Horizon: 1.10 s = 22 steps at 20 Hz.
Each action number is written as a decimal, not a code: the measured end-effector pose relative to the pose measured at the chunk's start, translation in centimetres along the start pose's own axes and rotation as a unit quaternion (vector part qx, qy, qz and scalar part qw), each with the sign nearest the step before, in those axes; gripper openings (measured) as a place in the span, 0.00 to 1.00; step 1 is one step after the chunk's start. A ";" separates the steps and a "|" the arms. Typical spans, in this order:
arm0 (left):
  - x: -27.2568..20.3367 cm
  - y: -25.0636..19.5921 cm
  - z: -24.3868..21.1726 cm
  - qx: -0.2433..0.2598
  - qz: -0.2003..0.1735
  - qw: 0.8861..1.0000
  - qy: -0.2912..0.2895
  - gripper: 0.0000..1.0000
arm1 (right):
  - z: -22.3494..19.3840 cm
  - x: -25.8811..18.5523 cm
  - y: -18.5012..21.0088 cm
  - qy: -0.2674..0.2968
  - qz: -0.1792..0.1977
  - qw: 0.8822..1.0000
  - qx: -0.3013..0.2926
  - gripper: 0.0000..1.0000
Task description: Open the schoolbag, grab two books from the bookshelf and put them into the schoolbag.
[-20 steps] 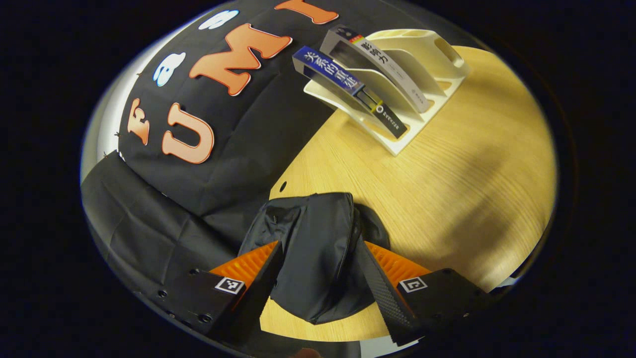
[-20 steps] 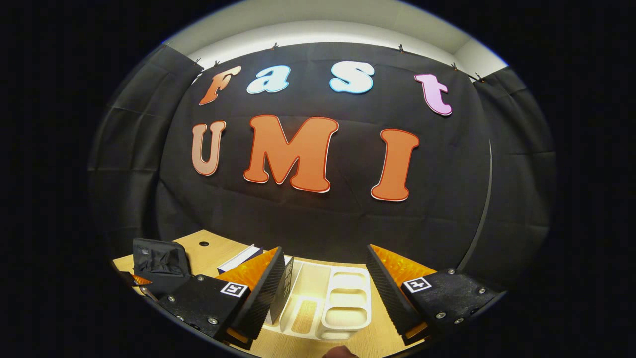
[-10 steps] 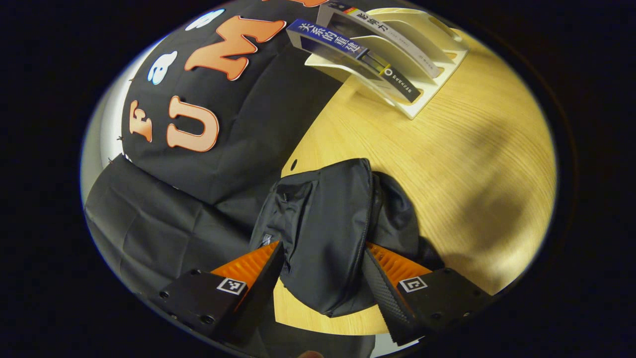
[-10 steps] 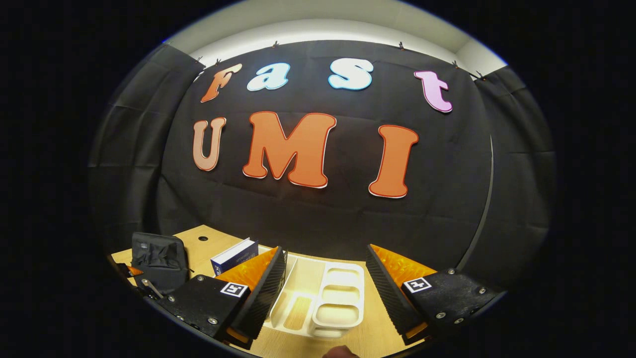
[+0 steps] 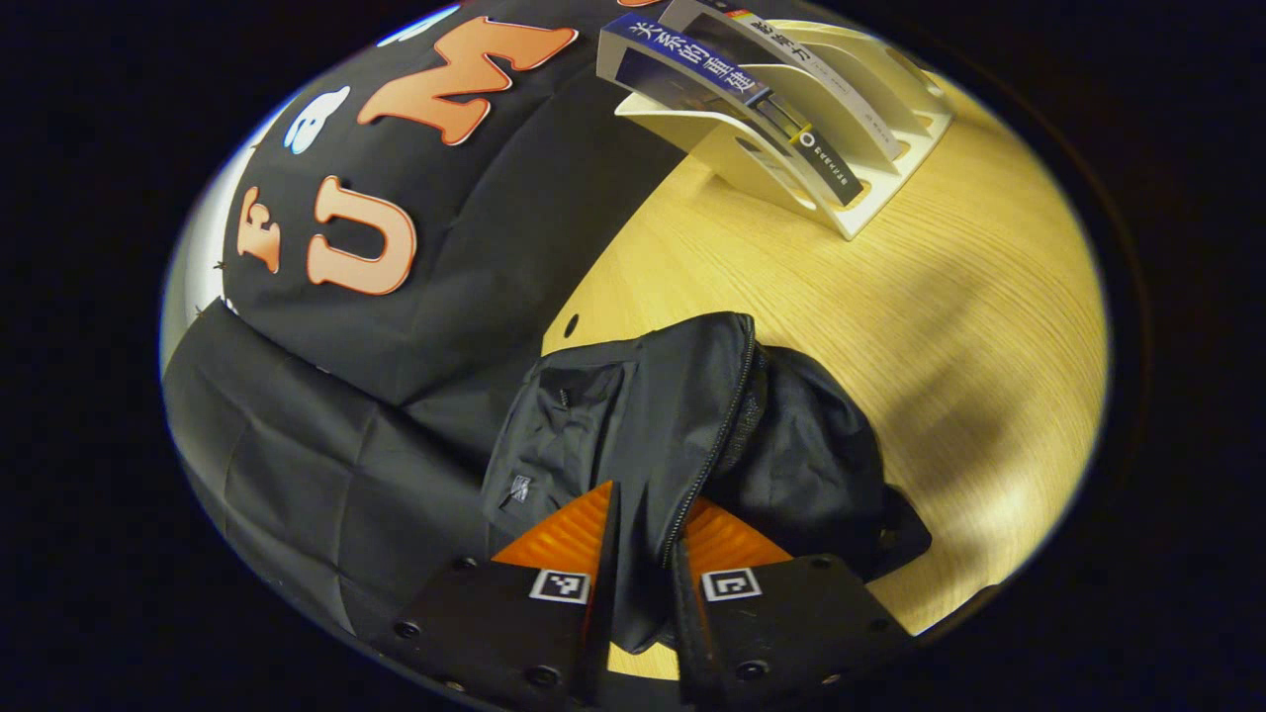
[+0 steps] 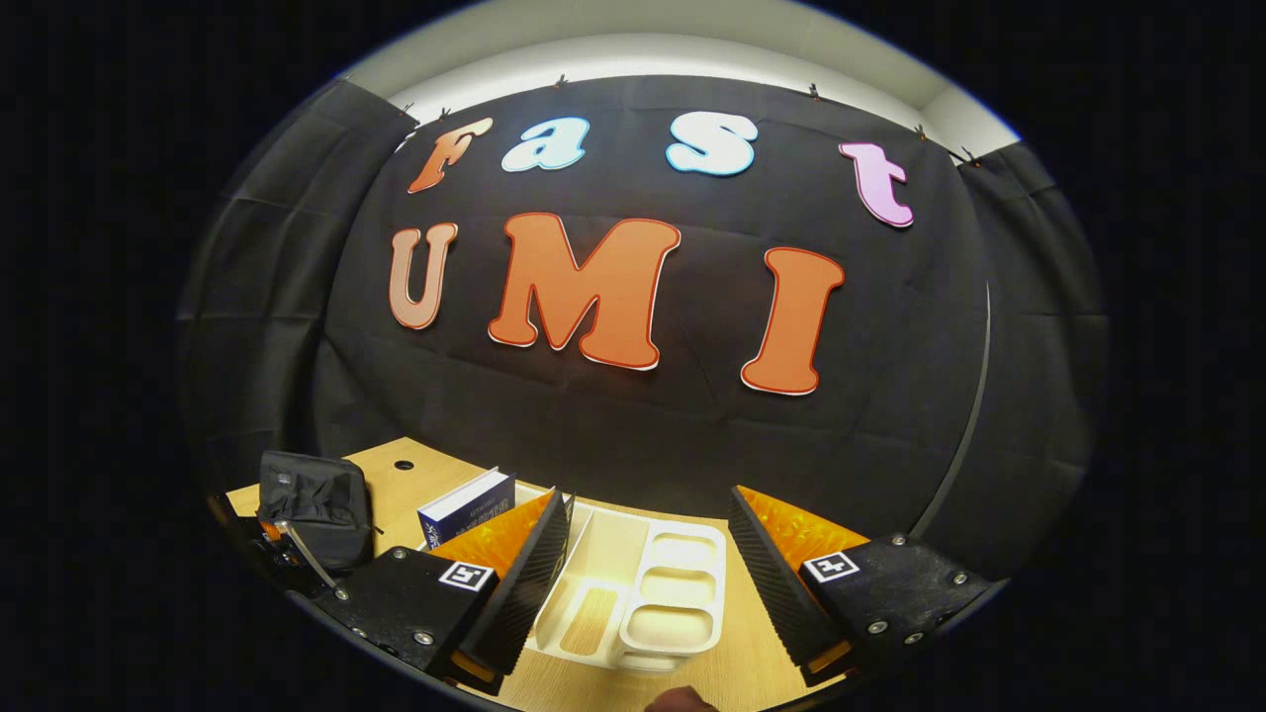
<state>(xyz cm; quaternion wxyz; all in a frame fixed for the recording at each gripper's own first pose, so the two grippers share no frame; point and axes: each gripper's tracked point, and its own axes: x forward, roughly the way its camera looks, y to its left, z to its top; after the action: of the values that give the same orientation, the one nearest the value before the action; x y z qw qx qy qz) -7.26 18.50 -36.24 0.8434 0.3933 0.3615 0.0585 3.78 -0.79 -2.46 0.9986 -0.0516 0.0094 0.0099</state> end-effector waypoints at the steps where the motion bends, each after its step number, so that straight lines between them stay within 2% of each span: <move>1: 0.2 0.2 0.2 0.004 -0.015 1.000 -0.005 0.22 | 0.2 0.2 0.5 0.001 -0.004 1.000 -0.001 0.98; 2: 0.2 0.3 0.4 0.002 -0.037 0.999 -0.012 0.10 | 0.2 0.4 1.0 0.006 -0.009 1.000 -0.002 0.98; 5: -0.2 0.6 0.9 -0.001 -0.123 0.992 -0.021 0.08 | -0.2 1.0 2.6 0.043 -0.034 0.998 0.007 0.98; 7: -0.2 1.7 1.4 -0.010 -0.156 0.987 -0.028 0.08 | 0.5 1.5 4.2 0.052 -0.040 0.998 0.017 0.98; 13: -0.3 5.4 3.0 -0.026 -0.224 0.973 -0.054 0.08 | 2.6 3.3 8.9 0.057 -0.035 0.998 -0.006 0.98; 17: -0.8 7.7 3.2 -0.048 -0.279 0.958 -0.049 0.06 | 3.3 5.2 10.9 0.078 -0.026 0.996 -0.031 0.98; 20: -0.9 9.7 3.4 -0.058 -0.310 0.947 -0.050 0.05 | 3.8 6.6 12.3 0.102 -0.005 0.995 -0.021 0.98; 22: -0.8 10.9 3.7 -0.069 -0.330 0.940 -0.050 0.05 | 4.1 7.5 12.6 0.112 -0.005 0.993 -0.021 0.98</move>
<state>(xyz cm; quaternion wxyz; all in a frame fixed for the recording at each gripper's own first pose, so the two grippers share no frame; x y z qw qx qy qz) -3.40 23.31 -26.49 0.8575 0.1951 0.4236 -0.2173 11.07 12.27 0.19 0.9899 -0.0731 0.1211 -0.0012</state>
